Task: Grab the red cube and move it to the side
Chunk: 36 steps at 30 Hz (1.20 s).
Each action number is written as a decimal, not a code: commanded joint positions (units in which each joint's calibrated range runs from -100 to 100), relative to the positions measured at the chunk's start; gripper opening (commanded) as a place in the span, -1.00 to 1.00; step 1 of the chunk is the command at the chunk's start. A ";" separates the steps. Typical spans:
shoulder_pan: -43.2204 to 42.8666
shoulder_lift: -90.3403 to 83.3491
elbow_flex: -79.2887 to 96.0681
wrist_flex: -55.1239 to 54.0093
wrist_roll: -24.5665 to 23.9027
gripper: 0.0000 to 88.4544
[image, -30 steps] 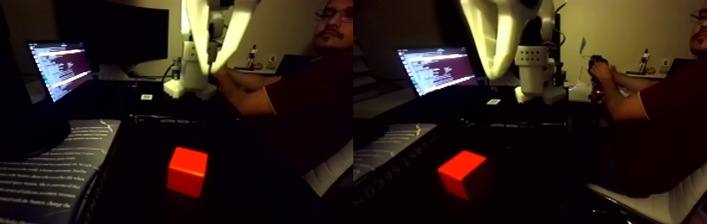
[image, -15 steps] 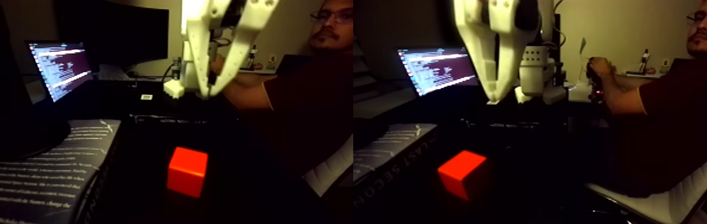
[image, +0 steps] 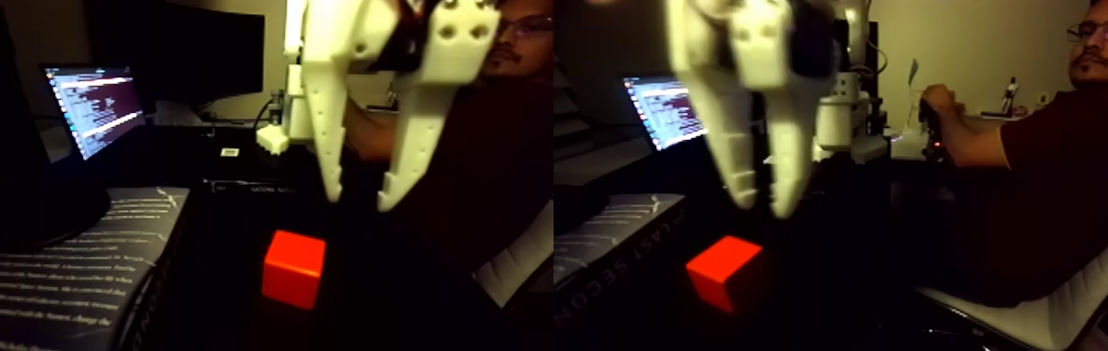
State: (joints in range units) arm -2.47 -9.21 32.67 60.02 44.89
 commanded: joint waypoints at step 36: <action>7.72 7.70 -9.77 11.69 4.07 -0.27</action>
State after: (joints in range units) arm 5.79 -1.30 22.60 72.01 48.66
